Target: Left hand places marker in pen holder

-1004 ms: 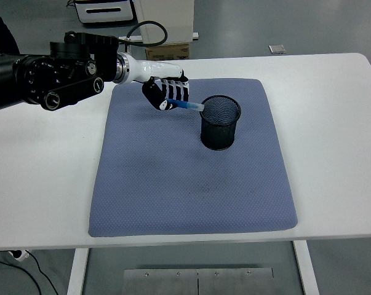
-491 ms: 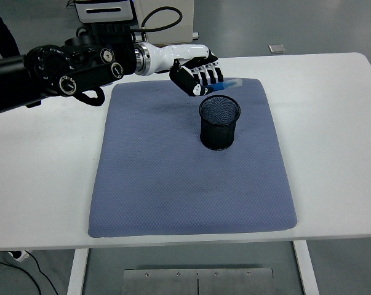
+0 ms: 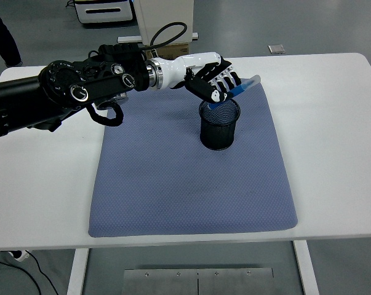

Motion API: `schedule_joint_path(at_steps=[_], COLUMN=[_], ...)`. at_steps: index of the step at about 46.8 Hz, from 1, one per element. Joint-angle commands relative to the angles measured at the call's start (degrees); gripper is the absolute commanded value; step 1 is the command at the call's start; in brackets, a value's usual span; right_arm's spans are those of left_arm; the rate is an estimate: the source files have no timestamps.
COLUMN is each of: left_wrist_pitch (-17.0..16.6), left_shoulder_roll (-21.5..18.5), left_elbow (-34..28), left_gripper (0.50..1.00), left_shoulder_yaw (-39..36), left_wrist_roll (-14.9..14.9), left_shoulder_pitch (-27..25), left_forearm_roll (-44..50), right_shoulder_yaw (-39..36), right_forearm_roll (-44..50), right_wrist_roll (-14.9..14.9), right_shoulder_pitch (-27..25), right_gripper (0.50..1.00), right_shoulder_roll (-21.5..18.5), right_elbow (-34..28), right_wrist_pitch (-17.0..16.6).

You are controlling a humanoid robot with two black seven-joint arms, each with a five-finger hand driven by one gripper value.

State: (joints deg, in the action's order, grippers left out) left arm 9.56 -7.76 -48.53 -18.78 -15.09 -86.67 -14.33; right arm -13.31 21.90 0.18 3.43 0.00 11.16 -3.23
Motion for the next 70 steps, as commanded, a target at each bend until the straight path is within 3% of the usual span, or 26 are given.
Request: schedule_joint_path(at_steps=[1,21,30,35,36,40,41,42,43,47,56,61,63,70], left_wrist_pitch=[0.02,0.1,0.1,0.1,0.1,0.1,0.1,0.1,0.1,0.11,0.28,0.28,0.28,0.19], left_shoulder_roll=[0.12,0.73,0.56,0.38,0.21,0.03,-0.15,-0.15,-0.23,-0.59,-1.38,-2.87,-3.4,-6.38], left_elbow=[0.1,0.19,0.19,0.19,0.19,0.19,0.27,0.27,0.27,0.36,0.54,0.63,0.63,0.71], left_gripper=[0.5,0.5,0.59,0.61,0.657,0.698,0.733,0.733,0.783,0.847,0.862,0.929,1.0,1.0], left_shoulder_yaw=[-0.03,0.06,-0.03,-0.03,-0.03,0.06,0.06,0.06,0.06,0.06,1.37,3.05,3.49,3.66], left_wrist_roll=[-0.2,-2.66,-2.75,-2.75,-2.75,-2.75,-3.1,-3.1,-3.53,-3.8,-4.94,-5.56,-5.47,-5.47], left_shoulder_pitch=[0.45,3.0,3.52,3.7,3.7,3.61,3.61,3.61,3.53,3.52,3.09,2.65,2.56,3.35], left_forearm_roll=[1.94,7.83,8.09,8.0,8.09,8.09,8.18,8.18,8.18,8.18,8.53,9.14,9.85,11.7], right_shoulder_yaw=[-0.05,-0.05,-0.05,-0.05,-0.05,-0.05,-0.05,-0.05,-0.05,-0.05,-0.05,-0.05,0.04,-0.05], right_forearm_roll=[0.07,0.07,0.07,-0.01,-0.01,0.07,0.07,0.07,-0.01,-0.01,0.07,-0.01,-0.01,-0.01], right_wrist_roll=[0.0,0.0,0.0,0.0,0.0,0.0,0.0,0.0,0.0,0.0,0.0,0.0,0.0,0.0], right_shoulder_pitch=[0.0,0.0,0.0,0.0,0.0,0.0,0.0,0.0,0.0,0.0,0.0,0.0,0.0,0.0], right_gripper=[1.0,1.0,1.0,1.0,1.0,1.0,1.0,1.0,1.0,1.0,1.0,1.0,1.0,1.0], right_shoulder_roll=[0.0,0.0,0.0,0.0,0.0,0.0,0.0,0.0,0.0,0.0,0.0,0.0,0.0,0.0], right_elbow=[0.0,0.0,0.0,0.0,0.0,0.0,0.0,0.0,0.0,0.0,0.0,0.0,0.0,0.0], right_wrist_pitch=[-0.03,-0.03,-0.03,-0.03,-0.03,0.06,-0.02,-0.03,-0.03,-0.03,-0.03,-0.03,-0.03,-0.02])
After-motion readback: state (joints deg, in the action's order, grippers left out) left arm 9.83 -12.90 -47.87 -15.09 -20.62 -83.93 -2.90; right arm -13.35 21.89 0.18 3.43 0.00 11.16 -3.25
